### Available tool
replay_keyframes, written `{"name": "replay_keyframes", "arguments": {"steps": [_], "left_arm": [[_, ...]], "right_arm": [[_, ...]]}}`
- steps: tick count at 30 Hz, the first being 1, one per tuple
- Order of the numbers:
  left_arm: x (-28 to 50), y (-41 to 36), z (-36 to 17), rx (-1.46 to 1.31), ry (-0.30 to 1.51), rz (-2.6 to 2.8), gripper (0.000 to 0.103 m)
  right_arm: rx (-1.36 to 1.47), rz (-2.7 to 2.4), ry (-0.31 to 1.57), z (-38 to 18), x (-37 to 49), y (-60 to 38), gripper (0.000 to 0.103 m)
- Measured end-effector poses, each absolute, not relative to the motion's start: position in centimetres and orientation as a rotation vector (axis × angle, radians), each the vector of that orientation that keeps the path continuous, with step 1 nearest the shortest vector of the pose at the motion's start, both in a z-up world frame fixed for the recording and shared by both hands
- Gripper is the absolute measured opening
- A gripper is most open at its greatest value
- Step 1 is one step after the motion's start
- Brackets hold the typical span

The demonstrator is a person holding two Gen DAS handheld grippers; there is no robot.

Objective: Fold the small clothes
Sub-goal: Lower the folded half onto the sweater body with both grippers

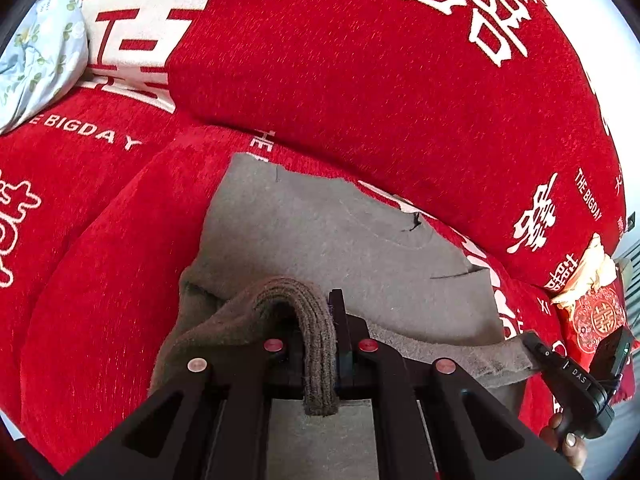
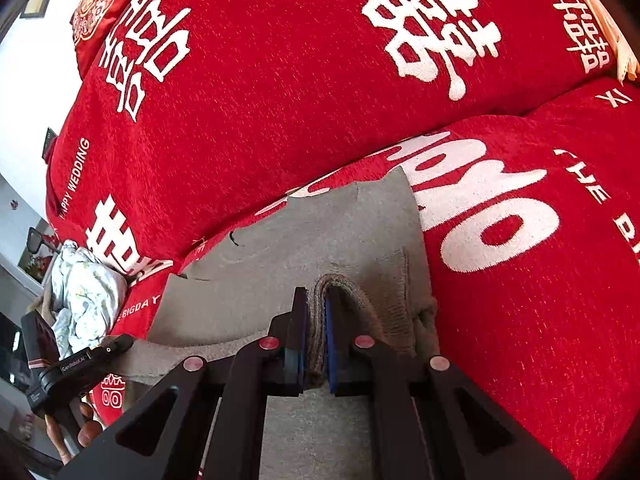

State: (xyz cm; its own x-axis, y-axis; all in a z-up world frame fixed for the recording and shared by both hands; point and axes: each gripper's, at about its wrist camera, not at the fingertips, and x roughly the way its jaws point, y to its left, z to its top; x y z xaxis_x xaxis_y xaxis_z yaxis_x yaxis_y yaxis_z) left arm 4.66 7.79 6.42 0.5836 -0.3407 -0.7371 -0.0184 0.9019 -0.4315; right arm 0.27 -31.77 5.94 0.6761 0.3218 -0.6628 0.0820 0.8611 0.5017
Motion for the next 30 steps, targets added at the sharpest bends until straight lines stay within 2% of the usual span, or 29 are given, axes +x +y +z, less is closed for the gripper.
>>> {"name": "replay_keyframes", "arguments": {"steps": [30], "left_arm": [[7.9, 7.3, 8.6, -0.402, 0.910, -0.202, 0.008]], "right_arm": [[0.535, 0.125, 0.790, 8.5, 3.9, -32.0, 0.008]]}}
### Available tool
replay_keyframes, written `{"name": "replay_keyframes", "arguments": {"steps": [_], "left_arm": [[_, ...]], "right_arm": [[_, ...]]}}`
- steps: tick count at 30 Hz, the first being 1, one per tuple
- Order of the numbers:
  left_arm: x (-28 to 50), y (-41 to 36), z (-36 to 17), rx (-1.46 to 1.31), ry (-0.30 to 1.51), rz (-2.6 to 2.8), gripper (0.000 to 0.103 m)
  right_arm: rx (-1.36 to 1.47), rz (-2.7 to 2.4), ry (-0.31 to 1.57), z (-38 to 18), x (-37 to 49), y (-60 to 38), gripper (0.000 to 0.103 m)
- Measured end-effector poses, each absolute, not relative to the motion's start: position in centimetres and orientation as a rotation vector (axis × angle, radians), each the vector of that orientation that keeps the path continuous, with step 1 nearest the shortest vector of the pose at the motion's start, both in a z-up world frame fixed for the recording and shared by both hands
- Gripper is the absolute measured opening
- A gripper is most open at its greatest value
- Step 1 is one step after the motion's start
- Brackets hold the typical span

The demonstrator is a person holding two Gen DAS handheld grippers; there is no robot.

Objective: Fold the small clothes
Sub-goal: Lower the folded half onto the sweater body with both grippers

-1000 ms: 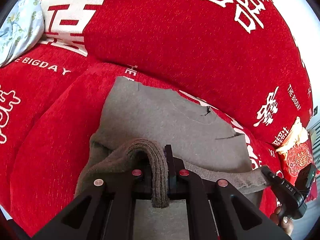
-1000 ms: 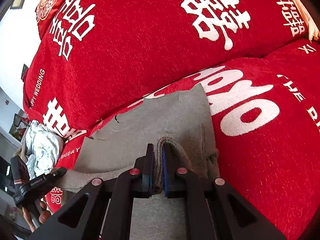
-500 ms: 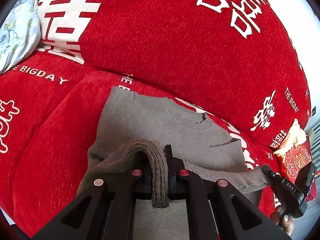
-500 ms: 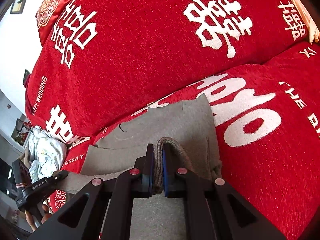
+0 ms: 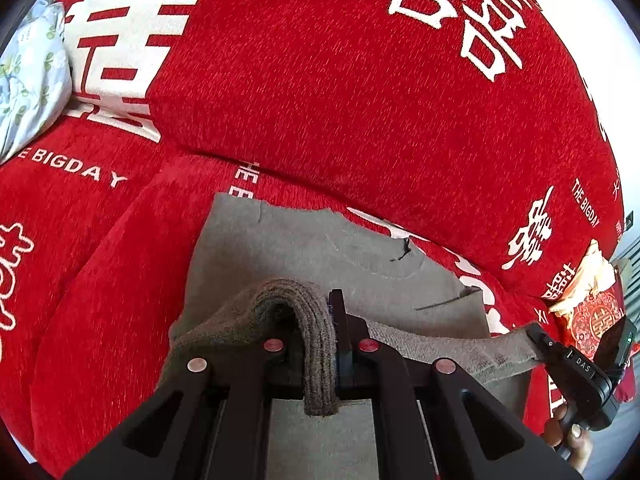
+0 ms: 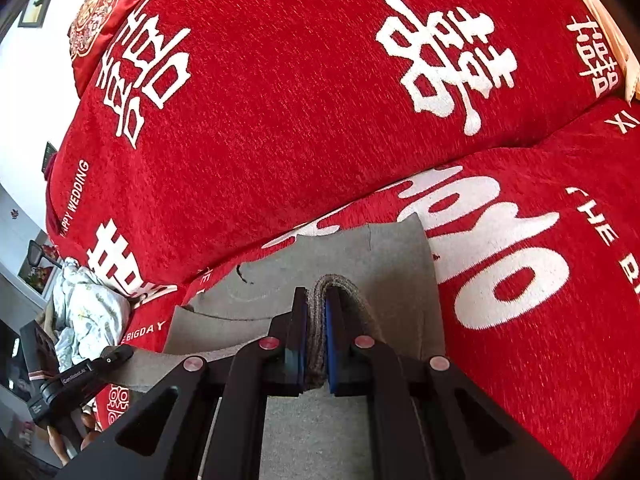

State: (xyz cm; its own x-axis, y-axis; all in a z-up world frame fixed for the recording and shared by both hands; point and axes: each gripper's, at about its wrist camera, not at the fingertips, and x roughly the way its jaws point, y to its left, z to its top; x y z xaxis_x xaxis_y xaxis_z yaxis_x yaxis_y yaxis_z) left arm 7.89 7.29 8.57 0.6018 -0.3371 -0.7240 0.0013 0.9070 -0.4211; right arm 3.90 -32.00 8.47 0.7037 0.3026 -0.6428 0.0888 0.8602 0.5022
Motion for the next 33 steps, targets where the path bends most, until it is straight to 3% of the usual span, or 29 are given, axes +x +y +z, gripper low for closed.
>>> {"name": "replay_keyframes", "arguments": {"steps": [17, 33], "left_arm": [[11.8, 6.8, 7.4, -0.392, 0.941, -0.200, 0.008], [16.6, 6.1, 3.3, -0.385, 1.039, -0.178, 0.008]], "right_arm": [[0.526, 0.098, 0.818, 7.5, 7.8, -32.1, 0.008], [0.534, 0.040, 0.906, 3.3, 12.2, -32.8, 0.008]]}}
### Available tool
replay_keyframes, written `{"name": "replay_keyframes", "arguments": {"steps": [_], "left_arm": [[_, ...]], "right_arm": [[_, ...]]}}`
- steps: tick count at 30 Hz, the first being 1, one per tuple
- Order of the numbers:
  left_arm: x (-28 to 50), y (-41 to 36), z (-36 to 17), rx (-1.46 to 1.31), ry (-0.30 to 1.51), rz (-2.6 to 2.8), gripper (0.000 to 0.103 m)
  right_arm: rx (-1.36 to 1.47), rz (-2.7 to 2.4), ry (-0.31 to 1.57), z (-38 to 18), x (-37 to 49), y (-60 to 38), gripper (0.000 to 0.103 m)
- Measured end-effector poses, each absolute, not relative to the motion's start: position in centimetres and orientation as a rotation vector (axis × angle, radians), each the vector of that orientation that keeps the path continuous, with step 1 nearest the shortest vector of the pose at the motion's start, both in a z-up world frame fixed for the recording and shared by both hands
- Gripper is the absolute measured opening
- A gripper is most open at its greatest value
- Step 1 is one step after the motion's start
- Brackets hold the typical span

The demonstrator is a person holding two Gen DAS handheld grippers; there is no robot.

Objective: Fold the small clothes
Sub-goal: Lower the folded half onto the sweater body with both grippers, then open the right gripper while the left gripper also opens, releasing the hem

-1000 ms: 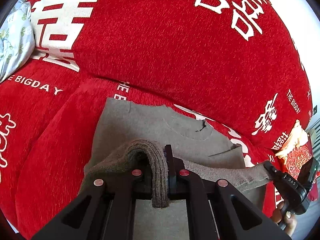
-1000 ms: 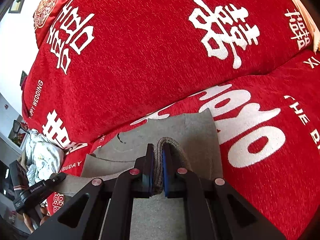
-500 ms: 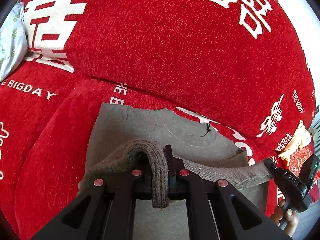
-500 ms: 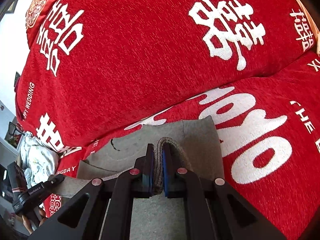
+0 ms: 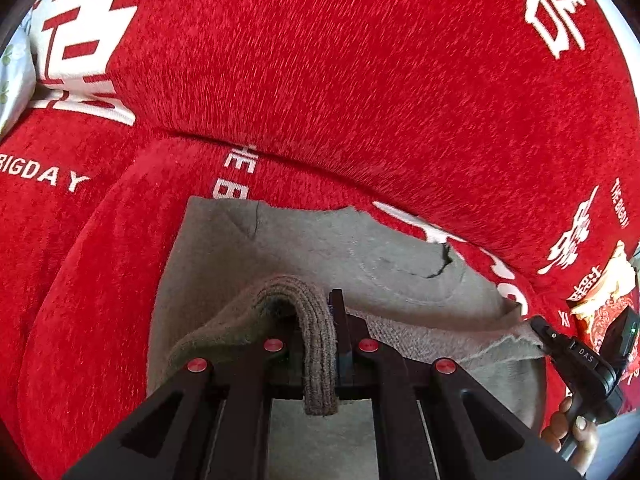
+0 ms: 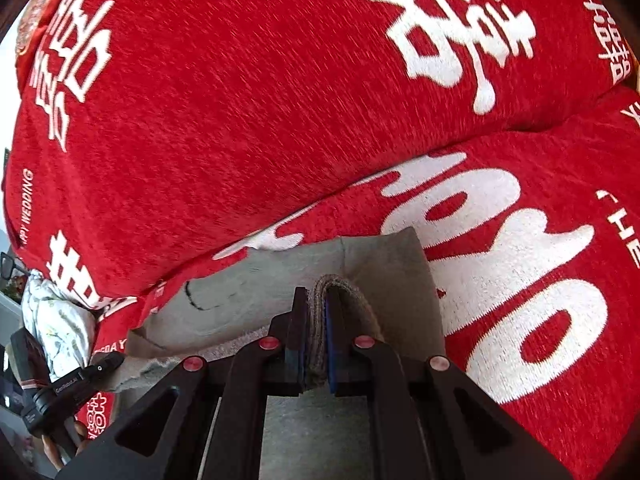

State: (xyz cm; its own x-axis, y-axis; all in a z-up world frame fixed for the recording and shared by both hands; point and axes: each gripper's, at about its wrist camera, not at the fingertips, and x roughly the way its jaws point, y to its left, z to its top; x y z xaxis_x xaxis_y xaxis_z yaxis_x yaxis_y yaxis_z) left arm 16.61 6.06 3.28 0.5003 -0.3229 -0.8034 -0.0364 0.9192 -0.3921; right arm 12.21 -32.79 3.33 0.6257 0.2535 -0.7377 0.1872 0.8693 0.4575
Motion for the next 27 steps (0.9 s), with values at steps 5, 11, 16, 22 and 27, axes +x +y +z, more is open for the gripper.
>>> {"name": "replay_keyframes", "arguments": {"steps": [5, 11, 16, 22, 27], "left_arm": [[17.6, 5.9, 2.0, -0.381, 1.065, -0.172, 0.008], [18.7, 6.1, 1.1, -0.405, 1.084, -0.175, 0.008], [19.4, 5.7, 0.7, -0.382, 1.098, -0.166, 0.009], [20.0, 6.0, 0.4, -0.408, 1.137, -0.180, 0.009], [20.6, 7.5, -0.3, -0.535, 1.211, -0.194, 0.009]], "right_arm": [[0.533, 0.024, 0.927, 2.0, 12.9, -32.8, 0.008], [0.531, 0.017, 0.941, 1.3, 13.6, -32.9, 0.008], [0.489, 0.011, 0.948, 1.2, 14.5, -32.4, 0.008], [0.519, 0.038, 0.975, 0.8, 15.2, -32.6, 0.022], [0.559, 0.020, 0.907, 2.4, 14.3, -33.7, 0.092]]}}
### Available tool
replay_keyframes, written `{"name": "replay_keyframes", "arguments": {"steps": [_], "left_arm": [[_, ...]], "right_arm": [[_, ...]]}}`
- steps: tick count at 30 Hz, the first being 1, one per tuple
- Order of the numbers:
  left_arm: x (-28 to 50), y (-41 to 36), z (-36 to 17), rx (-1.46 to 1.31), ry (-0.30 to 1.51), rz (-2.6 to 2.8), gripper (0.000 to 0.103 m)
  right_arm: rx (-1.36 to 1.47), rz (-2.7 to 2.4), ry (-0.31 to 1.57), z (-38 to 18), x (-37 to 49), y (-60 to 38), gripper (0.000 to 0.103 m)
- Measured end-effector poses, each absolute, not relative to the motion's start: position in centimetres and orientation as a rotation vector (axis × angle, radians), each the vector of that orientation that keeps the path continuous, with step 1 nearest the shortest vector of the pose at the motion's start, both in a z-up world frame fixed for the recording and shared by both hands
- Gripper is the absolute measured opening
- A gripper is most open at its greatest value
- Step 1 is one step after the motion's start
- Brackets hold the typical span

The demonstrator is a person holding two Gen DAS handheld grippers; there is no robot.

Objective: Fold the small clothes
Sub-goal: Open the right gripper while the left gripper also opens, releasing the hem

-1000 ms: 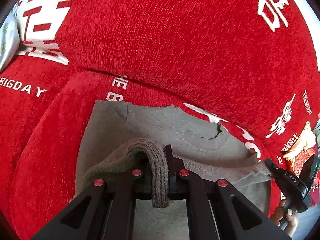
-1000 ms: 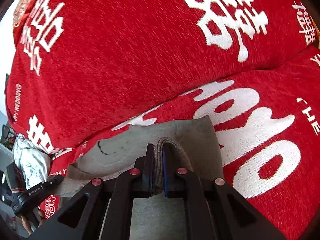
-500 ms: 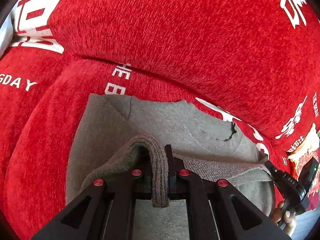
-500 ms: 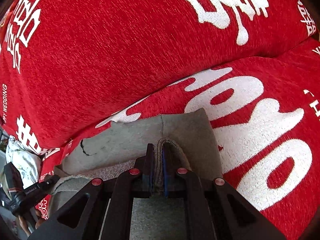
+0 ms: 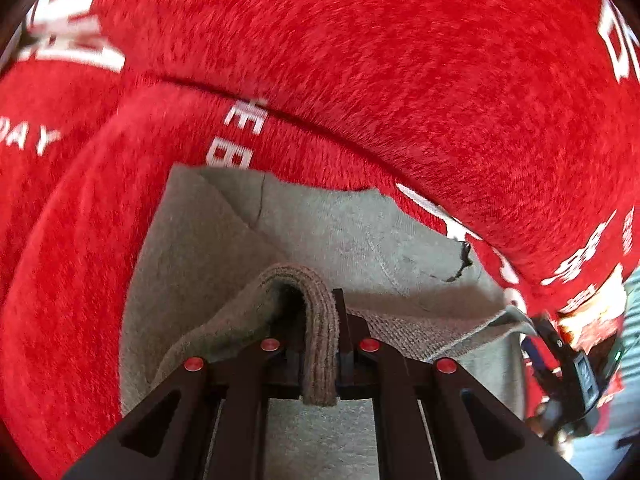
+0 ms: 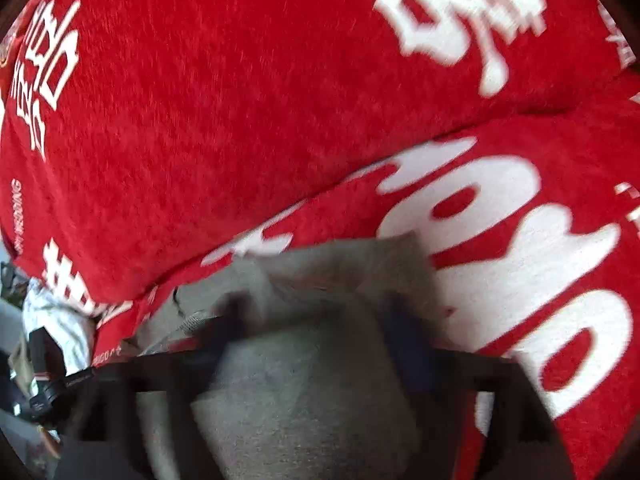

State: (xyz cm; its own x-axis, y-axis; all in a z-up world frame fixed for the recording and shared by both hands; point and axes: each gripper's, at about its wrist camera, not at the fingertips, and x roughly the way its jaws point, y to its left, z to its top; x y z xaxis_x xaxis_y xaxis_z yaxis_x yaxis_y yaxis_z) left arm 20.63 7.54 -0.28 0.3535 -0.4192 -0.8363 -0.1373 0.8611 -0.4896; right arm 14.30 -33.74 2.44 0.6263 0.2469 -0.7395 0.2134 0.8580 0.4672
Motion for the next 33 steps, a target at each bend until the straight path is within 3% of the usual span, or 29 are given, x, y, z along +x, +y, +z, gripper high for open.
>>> {"name": "replay_keyframes", "arguments": {"steps": [7, 13, 17, 19, 20, 21, 26, 33], "left_arm": [[19.7, 8.2, 0.8, -0.578, 1.188, -0.229, 0.009], [16.4, 7.9, 4.4, -0.424, 0.875, -0.269, 0.009], [16.2, 6.6, 4.4, -0.326, 0.956, -0.192, 0.010], [16.0, 5.9, 4.7, -0.272, 0.976, -0.150, 0.051], [15.8, 5.8, 5.0, -0.257, 0.956, -0.133, 0.094], [15.6, 6.2, 5.4, -0.263, 0.924, -0.089, 0.103], [16.4, 9.6, 4.7, -0.532, 0.954, -0.158, 0.103], [16.7, 6.0, 4.0, -0.401, 1.015, -0.308, 0.103]], "right_arm": [[0.575, 0.026, 0.877, 3.5, 12.8, -34.3, 0.092], [0.553, 0.041, 0.872, 3.4, 11.1, -33.5, 0.092], [0.540, 0.053, 0.881, 3.1, 10.1, -33.0, 0.092], [0.531, 0.057, 0.881, 3.1, 9.7, -32.9, 0.092], [0.527, 0.058, 0.882, 3.1, 9.6, -32.8, 0.092], [0.521, 0.059, 0.884, 3.1, 9.5, -32.8, 0.092], [0.498, 0.070, 0.886, 3.2, 9.2, -32.2, 0.092], [0.376, 0.090, 0.923, 3.3, 11.3, -30.0, 0.092]]}}
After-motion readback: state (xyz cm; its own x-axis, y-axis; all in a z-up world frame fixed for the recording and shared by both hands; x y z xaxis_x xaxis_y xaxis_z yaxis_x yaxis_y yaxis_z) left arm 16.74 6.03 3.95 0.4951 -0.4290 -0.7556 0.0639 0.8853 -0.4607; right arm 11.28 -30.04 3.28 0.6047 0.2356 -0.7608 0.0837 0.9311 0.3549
